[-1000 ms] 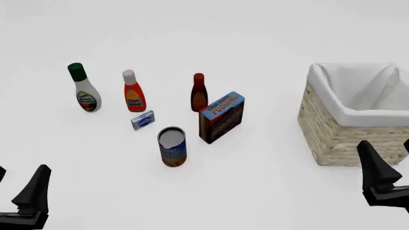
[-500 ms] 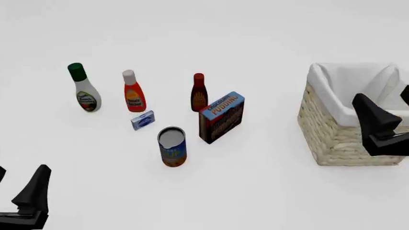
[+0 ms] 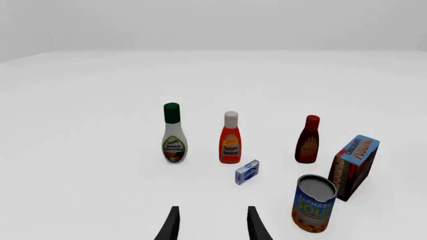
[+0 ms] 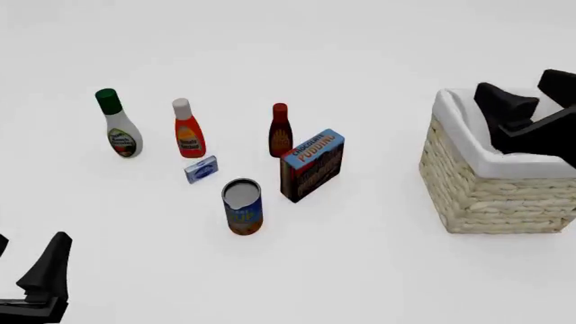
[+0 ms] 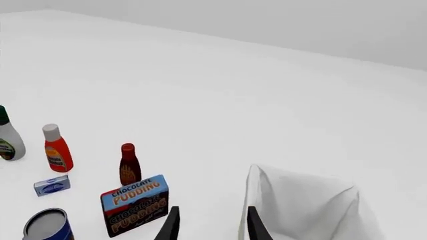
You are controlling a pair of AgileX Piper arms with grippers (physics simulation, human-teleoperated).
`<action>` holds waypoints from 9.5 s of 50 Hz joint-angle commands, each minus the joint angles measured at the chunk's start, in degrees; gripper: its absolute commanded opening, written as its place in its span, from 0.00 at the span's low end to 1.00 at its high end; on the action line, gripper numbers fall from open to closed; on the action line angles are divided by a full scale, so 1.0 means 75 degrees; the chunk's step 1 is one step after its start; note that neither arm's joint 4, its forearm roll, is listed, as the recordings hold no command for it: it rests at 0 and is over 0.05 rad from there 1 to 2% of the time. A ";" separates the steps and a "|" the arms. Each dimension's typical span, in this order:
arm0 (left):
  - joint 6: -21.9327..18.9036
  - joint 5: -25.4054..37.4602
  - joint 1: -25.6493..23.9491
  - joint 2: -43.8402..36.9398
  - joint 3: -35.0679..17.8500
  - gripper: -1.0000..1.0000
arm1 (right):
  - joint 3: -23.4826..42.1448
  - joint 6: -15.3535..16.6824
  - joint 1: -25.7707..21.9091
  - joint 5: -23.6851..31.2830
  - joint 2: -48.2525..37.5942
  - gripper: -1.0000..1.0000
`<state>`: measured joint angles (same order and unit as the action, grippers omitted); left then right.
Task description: Pick the bbq sauce and place it in the basket.
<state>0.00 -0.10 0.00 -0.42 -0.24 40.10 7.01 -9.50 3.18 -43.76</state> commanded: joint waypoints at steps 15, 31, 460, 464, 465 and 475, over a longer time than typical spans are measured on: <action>0.0000 0.0000 0.0000 0.0000 0.0000 1.00 | 0.2125 0.0085 -0.0579 0.0373 -0.2219 1.00; 0.0000 0.0000 0.0000 0.0000 0.0000 1.00 | 0.3964 -0.0113 -0.1186 0.0476 -0.4252 1.00; 0.0000 0.0000 0.0000 0.0000 0.0000 1.00 | 0.7000 0.0885 0.0887 0.4674 -0.4388 0.00; 0.0000 0.0000 0.0000 0.0000 0.0000 1.00 | 0.6801 0.0914 0.1063 0.4632 -0.4241 0.00; 0.0000 0.0000 0.0000 0.0000 0.0000 1.00 | 0.6799 0.0914 0.1063 0.4630 -0.4240 0.00; 0.0000 0.0000 0.0000 0.0000 0.0000 1.00 | 0.6254 0.0894 0.1461 0.4307 -0.4074 0.00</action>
<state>0.00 -0.10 0.00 -0.42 -0.24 89.92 14.41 -1.08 37.28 -75.91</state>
